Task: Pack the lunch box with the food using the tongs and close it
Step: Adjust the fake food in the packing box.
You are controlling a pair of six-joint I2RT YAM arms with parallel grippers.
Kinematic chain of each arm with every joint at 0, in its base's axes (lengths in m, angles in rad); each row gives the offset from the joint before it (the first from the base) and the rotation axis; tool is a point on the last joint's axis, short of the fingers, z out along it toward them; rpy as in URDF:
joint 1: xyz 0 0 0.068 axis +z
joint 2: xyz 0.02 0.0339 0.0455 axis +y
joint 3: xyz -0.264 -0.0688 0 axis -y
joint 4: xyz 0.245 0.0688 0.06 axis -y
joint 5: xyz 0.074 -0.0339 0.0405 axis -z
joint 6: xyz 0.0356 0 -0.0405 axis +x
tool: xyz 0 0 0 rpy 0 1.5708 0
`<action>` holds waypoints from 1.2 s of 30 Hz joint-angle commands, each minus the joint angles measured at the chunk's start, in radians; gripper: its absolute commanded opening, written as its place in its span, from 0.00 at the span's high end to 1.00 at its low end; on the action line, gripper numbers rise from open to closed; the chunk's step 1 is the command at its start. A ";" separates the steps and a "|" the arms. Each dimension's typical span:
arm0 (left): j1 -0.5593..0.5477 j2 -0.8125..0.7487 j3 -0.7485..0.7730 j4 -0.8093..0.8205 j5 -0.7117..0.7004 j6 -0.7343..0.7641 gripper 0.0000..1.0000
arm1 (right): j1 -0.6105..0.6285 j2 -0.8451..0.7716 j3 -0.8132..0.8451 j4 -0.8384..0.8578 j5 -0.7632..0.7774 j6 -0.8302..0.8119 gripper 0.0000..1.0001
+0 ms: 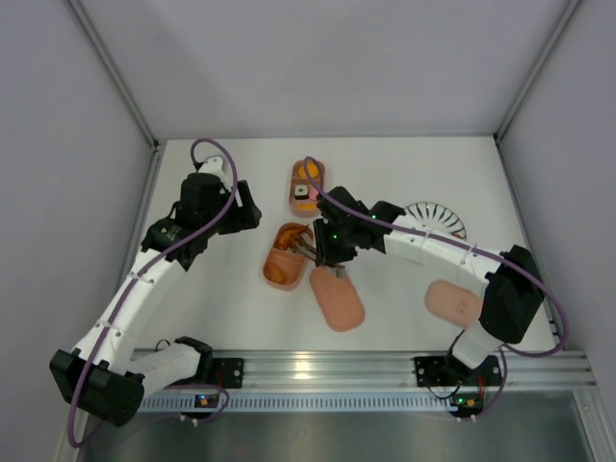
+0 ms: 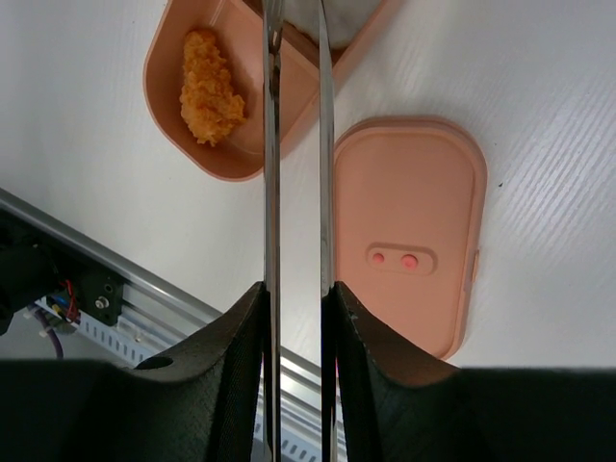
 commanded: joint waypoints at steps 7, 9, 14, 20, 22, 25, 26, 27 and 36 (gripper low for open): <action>0.006 -0.012 -0.005 0.038 -0.009 -0.009 0.26 | 0.001 -0.007 0.090 0.045 -0.001 -0.008 0.67; 0.008 -0.014 -0.005 0.038 -0.010 -0.008 0.26 | 0.001 0.005 0.091 0.054 -0.008 -0.008 0.67; 0.006 -0.015 -0.002 0.037 -0.013 -0.006 0.26 | 0.001 0.033 0.101 0.067 -0.039 -0.011 0.67; 0.006 -0.014 -0.002 0.035 -0.013 -0.008 0.26 | 0.001 0.056 0.110 0.067 -0.056 -0.014 0.67; 0.008 -0.012 -0.002 0.038 -0.013 -0.008 0.26 | 0.000 0.063 0.114 0.074 -0.068 -0.019 0.68; 0.006 -0.011 -0.003 0.038 -0.012 -0.008 0.26 | 0.001 0.073 0.115 0.096 -0.100 -0.016 0.70; 0.006 -0.011 -0.003 0.037 -0.015 -0.006 0.26 | 0.001 0.074 0.115 0.099 -0.105 -0.014 0.71; 0.006 -0.009 -0.003 0.038 -0.015 -0.006 0.26 | 0.001 0.074 0.118 0.104 -0.114 -0.013 0.73; 0.006 -0.008 0.000 0.040 -0.015 -0.009 0.26 | 0.001 0.067 0.141 0.119 -0.145 -0.013 0.75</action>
